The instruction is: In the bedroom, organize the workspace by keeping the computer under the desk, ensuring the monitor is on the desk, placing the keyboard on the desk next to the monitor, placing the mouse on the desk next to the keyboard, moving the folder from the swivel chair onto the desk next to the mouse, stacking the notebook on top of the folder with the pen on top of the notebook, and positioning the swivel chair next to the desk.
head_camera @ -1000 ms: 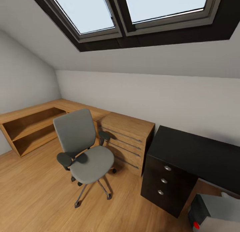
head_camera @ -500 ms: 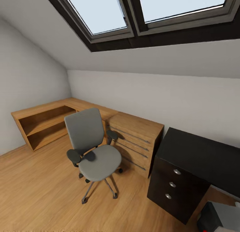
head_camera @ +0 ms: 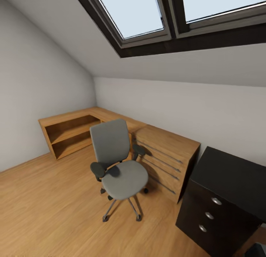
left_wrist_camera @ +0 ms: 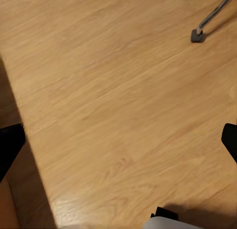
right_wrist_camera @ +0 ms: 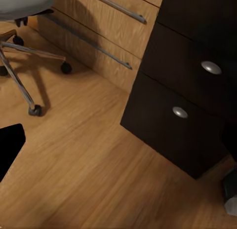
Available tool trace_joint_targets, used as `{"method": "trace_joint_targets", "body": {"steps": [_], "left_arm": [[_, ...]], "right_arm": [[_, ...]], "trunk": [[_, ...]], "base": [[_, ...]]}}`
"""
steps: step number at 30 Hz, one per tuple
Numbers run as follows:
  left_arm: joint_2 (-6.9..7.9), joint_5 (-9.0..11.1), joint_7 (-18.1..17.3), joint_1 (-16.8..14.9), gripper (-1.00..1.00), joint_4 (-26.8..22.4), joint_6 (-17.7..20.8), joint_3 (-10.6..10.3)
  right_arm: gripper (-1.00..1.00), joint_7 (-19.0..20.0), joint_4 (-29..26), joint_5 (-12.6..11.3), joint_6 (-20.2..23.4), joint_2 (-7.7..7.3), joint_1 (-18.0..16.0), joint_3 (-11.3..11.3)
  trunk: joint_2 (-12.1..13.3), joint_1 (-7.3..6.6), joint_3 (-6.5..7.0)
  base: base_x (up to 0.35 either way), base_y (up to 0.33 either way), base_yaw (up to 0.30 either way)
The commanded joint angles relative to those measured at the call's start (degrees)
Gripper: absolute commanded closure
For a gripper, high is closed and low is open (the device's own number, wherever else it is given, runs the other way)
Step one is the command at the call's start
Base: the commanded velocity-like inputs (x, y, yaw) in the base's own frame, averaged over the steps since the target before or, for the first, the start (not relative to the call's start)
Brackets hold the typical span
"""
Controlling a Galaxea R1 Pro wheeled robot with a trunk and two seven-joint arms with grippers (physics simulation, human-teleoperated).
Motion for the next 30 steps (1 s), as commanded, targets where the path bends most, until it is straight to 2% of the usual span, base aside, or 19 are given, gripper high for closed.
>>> {"method": "trace_joint_targets", "body": {"steps": [1,8,30], "left_arm": [[0.01,-0.01,0.58,0.03,-1.00,-0.12,-0.02,-0.48],[0.04,-0.01,0.59,0.03,-1.00,-0.12,0.00,-0.48],[-0.02,0.00,0.74,0.03,-1.00,-0.12,0.06,-0.50]], "right_arm": [[-1.00,-0.29,0.13,-0.21,-0.14,0.08,-0.05,0.51],[-1.00,-0.29,0.13,-0.20,-0.14,0.13,-0.05,0.56],[-1.00,-0.30,0.13,-0.20,-0.14,0.13,-0.05,0.58]], "trunk": [[-0.04,0.03,-0.05],[-0.04,0.03,-0.05],[-0.04,0.03,-0.05]], "base": [[0.259,0.048,0.278],[0.166,0.018,0.278],[0.005,0.000,0.281]]}}
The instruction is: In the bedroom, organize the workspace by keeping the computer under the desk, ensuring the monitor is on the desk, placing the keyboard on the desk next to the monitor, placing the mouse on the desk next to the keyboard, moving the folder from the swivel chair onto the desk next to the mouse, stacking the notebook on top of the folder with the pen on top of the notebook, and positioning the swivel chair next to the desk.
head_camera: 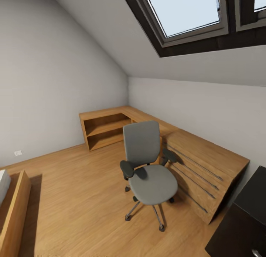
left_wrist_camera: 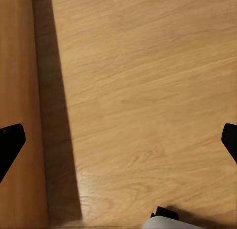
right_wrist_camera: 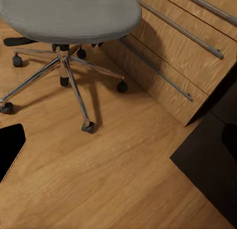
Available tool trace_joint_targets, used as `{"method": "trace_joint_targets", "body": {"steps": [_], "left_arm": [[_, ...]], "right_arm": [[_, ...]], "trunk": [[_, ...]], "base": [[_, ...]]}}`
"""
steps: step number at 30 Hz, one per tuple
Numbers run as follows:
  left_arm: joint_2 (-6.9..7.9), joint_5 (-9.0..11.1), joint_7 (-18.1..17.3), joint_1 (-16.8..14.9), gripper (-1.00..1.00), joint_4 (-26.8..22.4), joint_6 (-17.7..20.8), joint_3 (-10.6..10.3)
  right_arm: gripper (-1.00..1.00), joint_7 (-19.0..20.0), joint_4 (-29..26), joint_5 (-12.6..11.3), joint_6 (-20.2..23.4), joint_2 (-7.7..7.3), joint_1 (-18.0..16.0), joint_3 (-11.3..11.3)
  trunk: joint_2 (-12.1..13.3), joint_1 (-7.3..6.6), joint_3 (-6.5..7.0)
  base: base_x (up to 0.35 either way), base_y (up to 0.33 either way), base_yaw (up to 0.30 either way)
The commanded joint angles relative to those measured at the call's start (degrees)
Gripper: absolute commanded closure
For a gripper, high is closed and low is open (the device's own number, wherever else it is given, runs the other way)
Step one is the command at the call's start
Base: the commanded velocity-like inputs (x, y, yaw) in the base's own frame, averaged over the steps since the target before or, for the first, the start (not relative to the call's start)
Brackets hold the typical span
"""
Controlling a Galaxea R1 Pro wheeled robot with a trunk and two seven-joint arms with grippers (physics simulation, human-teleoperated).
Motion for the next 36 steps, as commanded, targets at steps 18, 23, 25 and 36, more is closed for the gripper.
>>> {"method": "trace_joint_targets", "body": {"steps": [18,23,25,36], "left_arm": [[-0.03,-0.09,0.15,0.03,-1.00,-0.12,0.88,-0.70],[-0.03,-0.09,0.15,0.03,-1.00,-0.12,0.89,-0.71],[-0.03,-0.09,0.15,0.03,-1.00,-0.12,0.89,-0.71],[-0.07,-0.09,0.23,0.03,-1.00,-0.12,0.89,-0.79]], "right_arm": [[-1.00,-0.35,0.13,-0.22,-0.13,0.11,-0.05,0.50],[-1.00,-0.36,0.13,-0.31,-0.13,0.19,-0.05,0.48],[-1.00,-0.36,0.13,-0.35,-0.13,0.21,-0.05,0.49],[-1.00,-0.36,0.13,-0.38,-0.13,0.23,-0.05,0.50]], "trunk": [[-0.04,0.01,-0.06],[-0.04,0.01,-0.06],[-0.04,0.01,-0.06],[-0.04,0.01,-0.06]], "base": [[0.154,0.000,0.283],[0.008,0.000,0.283],[0.002,0.000,0.283],[0.000,0.000,0.283]]}}
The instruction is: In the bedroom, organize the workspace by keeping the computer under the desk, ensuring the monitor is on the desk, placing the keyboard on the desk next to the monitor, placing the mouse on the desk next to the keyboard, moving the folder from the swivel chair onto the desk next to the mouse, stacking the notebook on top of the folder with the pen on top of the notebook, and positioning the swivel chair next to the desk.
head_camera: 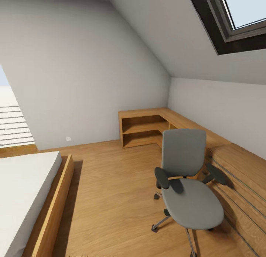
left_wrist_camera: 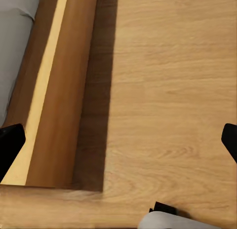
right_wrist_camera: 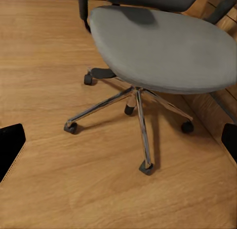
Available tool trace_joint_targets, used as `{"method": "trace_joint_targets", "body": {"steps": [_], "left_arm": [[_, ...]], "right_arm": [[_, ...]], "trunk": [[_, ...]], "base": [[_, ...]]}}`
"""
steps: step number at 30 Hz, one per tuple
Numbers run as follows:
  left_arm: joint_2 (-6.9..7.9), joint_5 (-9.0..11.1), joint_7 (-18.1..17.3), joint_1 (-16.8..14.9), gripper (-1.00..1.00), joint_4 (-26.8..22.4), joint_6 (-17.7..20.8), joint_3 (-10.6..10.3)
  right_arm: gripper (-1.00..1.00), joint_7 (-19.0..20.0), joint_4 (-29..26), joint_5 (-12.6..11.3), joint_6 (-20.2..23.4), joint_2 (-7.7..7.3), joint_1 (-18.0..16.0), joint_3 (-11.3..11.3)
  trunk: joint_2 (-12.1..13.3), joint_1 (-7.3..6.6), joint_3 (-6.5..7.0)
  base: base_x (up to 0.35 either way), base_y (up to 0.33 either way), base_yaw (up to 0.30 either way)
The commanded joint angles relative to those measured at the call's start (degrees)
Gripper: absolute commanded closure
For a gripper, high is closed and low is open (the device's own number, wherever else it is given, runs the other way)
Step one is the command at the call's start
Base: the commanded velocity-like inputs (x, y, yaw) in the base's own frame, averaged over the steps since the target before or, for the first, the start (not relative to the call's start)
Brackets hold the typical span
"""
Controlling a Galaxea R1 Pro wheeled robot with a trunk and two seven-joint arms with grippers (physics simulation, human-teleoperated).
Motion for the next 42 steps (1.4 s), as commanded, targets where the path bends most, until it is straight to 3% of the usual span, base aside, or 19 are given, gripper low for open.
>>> {"method": "trace_joint_targets", "body": {"steps": [1,22,33,42], "left_arm": [[0.00,0.01,0.58,0.03,-1.00,-0.12,-0.02,-0.49],[-0.05,0.01,0.44,0.03,-1.00,-0.12,0.02,-0.58],[-0.05,0.01,0.53,0.03,-1.00,-0.12,-0.02,-0.54],[-0.05,0.01,0.50,0.03,-1.00,-0.12,0.01,-0.52]], "right_arm": [[-1.00,-0.28,0.13,-0.20,-0.13,0.04,-0.05,0.50],[-1.00,0.03,0.13,-0.08,-0.13,-0.02,-0.05,0.43],[-1.00,0.18,0.13,-0.11,-0.13,-0.14,-0.05,0.33],[-1.00,0.24,0.13,-0.11,-0.13,-0.21,-0.05,0.32]], "trunk": [[-0.04,0.01,-0.06],[-0.04,0.01,-0.06],[-0.04,0.01,-0.06],[-0.04,0.01,-0.06]], "base": [[0.000,0.000,0.283],[0.240,0.000,0.273],[0.026,0.003,0.020],[0.234,0.128,0.001]]}}
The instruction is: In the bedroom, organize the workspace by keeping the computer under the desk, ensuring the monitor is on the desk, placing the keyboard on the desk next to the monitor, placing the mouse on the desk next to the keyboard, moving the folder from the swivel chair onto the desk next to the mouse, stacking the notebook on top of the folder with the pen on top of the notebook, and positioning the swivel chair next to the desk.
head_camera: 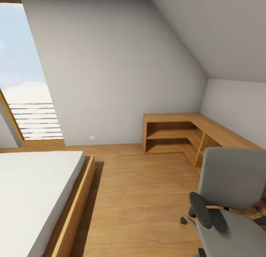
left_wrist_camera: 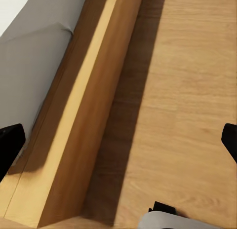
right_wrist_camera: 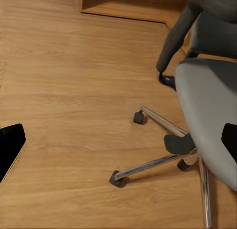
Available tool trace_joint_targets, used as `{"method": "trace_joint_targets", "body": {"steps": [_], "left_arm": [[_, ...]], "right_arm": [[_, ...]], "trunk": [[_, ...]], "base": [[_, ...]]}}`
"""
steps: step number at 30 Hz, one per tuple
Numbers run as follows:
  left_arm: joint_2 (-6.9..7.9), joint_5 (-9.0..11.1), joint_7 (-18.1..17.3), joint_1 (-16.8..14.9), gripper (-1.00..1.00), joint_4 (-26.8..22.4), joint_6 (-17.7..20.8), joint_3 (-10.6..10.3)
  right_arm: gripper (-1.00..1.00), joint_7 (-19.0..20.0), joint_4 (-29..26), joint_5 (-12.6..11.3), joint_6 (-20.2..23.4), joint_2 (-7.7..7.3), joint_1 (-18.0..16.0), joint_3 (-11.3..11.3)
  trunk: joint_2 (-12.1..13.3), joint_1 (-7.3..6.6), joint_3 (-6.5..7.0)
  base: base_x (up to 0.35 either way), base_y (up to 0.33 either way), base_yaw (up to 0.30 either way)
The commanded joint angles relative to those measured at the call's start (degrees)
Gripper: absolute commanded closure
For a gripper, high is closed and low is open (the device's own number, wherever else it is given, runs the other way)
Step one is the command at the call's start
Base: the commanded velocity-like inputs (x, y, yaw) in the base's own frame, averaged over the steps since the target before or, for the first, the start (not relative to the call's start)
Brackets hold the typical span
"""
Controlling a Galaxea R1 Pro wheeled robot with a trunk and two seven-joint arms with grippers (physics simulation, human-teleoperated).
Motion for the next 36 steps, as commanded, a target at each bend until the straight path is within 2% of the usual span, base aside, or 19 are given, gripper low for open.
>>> {"method": "trace_joint_targets", "body": {"steps": [1,14,19,27,36], "left_arm": [[0.01,-0.03,0.58,0.03,-1.00,-0.12,-0.01,-0.49],[0.01,-0.03,0.60,0.03,-1.00,-0.12,-0.04,-0.47],[0.01,-0.03,0.58,0.03,-1.00,-0.12,-0.04,-0.47],[0.01,-0.03,0.52,0.03,-1.00,-0.12,-0.04,-0.46],[0.01,-0.03,0.55,0.03,-1.00,-0.12,-0.04,-0.46]], "right_arm": [[-1.00,-0.30,0.13,-0.21,-0.15,0.04,-0.05,0.50],[-1.00,-0.34,0.13,-0.21,-0.15,0.03,-0.05,0.50],[-1.00,-0.33,0.13,-0.21,-0.15,0.03,-0.05,0.50],[-1.00,-0.31,0.13,-0.21,-0.15,0.03,-0.05,0.50],[-1.00,-0.30,0.13,-0.21,-0.15,0.03,-0.05,0.50]], "trunk": [[-0.04,0.04,-0.06],[-0.04,0.04,-0.06],[-0.04,0.04,-0.06],[-0.04,0.04,-0.06],[-0.04,0.04,-0.06]], "base": [[0.239,0.171,0.000],[0.049,0.049,0.000],[0.017,0.186,0.000],[0.180,0.260,0.000],[0.053,0.055,0.000]]}}
